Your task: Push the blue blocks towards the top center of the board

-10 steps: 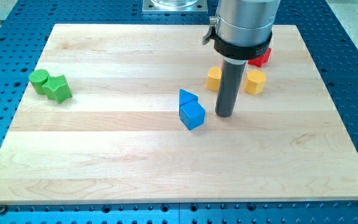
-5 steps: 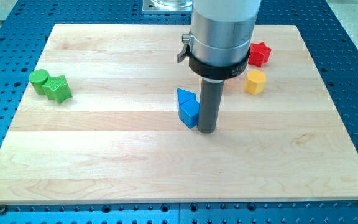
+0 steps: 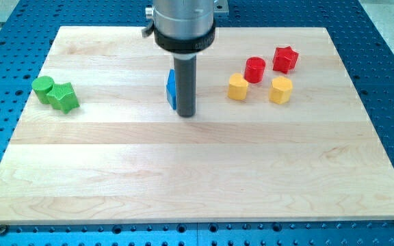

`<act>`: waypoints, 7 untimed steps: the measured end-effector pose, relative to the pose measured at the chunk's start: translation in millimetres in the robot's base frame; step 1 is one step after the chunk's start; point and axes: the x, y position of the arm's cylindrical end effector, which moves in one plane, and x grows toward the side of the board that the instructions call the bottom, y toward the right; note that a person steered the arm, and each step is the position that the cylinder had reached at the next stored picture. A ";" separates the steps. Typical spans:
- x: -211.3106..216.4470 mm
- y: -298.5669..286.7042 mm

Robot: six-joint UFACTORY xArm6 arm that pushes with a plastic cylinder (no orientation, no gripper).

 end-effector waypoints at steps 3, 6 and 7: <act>-26.3 -38.7; -92.9 -108.6; -106.2 -137.8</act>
